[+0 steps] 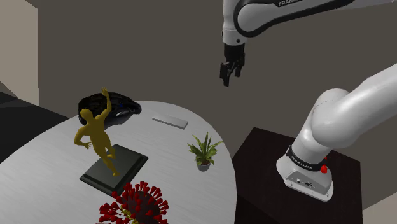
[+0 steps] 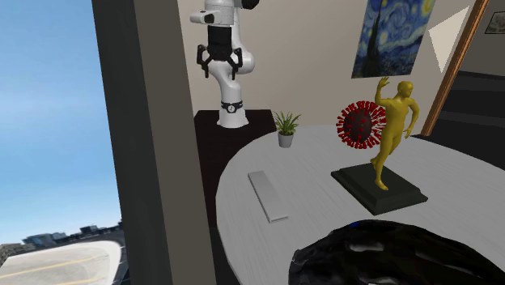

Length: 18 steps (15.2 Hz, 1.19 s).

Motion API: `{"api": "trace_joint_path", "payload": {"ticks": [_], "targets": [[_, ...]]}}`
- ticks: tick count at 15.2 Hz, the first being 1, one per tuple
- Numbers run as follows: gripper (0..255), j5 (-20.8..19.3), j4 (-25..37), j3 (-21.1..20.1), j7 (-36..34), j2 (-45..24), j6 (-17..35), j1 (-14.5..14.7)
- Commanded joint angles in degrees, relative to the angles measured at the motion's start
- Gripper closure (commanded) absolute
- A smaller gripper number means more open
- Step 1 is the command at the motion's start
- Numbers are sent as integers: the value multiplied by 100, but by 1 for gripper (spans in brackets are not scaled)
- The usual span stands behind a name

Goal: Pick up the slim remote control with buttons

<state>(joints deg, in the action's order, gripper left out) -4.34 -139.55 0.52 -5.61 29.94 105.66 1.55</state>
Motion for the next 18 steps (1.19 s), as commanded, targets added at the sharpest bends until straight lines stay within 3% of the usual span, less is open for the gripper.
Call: {"api": "trace_joint_path", "payload": {"ticks": [1,10,18], "targets": [[0,52,51,-63,-73,-422,401,62],[0,140,638,-247,-229,-2259,1760,240],[0,96,1656,-390,-372,-3963,2543,390]]}}
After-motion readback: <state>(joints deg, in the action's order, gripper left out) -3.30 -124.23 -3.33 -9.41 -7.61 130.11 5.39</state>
